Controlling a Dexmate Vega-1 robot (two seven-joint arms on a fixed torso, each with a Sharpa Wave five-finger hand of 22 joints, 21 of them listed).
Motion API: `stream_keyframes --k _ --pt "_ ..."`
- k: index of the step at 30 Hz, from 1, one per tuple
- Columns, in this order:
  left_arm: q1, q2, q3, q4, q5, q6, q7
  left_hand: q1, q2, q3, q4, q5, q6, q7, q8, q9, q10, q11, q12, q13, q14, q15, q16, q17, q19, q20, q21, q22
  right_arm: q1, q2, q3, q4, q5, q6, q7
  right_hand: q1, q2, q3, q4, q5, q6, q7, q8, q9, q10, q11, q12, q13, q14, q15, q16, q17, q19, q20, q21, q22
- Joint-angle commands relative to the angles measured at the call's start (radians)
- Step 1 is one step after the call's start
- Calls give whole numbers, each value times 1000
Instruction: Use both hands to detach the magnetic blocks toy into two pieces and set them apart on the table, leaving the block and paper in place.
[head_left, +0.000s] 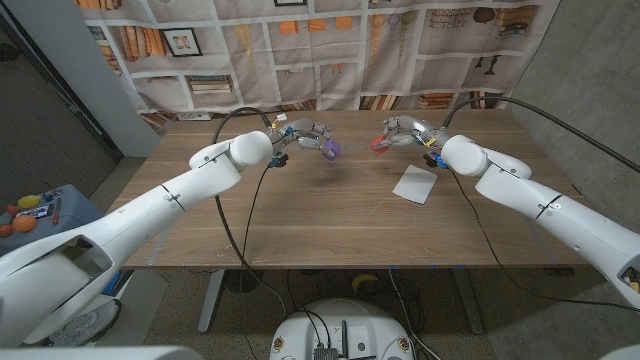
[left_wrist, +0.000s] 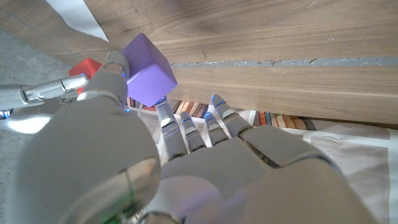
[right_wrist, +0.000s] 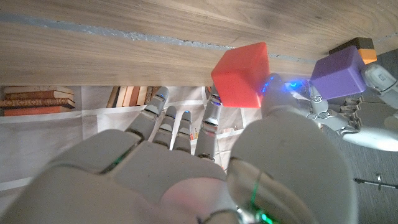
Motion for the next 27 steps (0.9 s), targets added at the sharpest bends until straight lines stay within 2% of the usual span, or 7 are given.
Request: stream_keyframes --k 1,6,13,20,27 --pt "-22 4 35 -21 136 50 -36 30 61 3 4 6 210 21 83 37 -3 -4 2 3 -2 -47 -1 5 3 -40 3 5 68 24 -74 16 -118 -52 59 56 50 -4 -1 7 81 -92 7 2 0 -5 -2 5 2 -13 2 5 10 -8 -4 2" --pt "-22 -5 37 -15 156 56 -48 30 62 2 4 6 209 21 82 36 -3 -5 3 3 -2 -48 -1 5 4 -40 4 4 94 42 -97 44 -147 -52 79 69 50 -3 -7 9 71 -103 6 0 -1 -8 -3 6 4 -17 2 5 14 -12 -4 1" --pt "-29 -5 53 -15 206 75 -69 30 63 2 4 6 211 21 82 36 -3 -6 3 3 -1 -50 0 5 5 -41 4 4 131 63 -137 77 -202 -59 113 87 47 -2 -14 11 64 -104 6 -2 -2 -9 -5 6 8 -20 3 4 20 -18 -3 1" --pt "-34 -15 73 -5 266 84 -75 30 64 1 4 6 211 21 82 35 -4 -6 3 3 -1 -50 0 5 6 -41 4 4 175 83 -190 102 -286 -90 163 98 45 -3 -14 11 60 -105 8 -4 -3 -12 -6 6 11 -25 4 4 24 -21 -2 1" --pt "-43 -31 94 9 312 96 -95 30 65 0 3 6 204 21 78 34 -3 -4 4 3 0 -51 0 5 5 -41 3 4 192 100 -213 118 -326 -105 188 107 46 -4 -13 12 59 -108 12 -3 -1 -16 -6 6 12 -27 4 5 26 -22 -3 1"
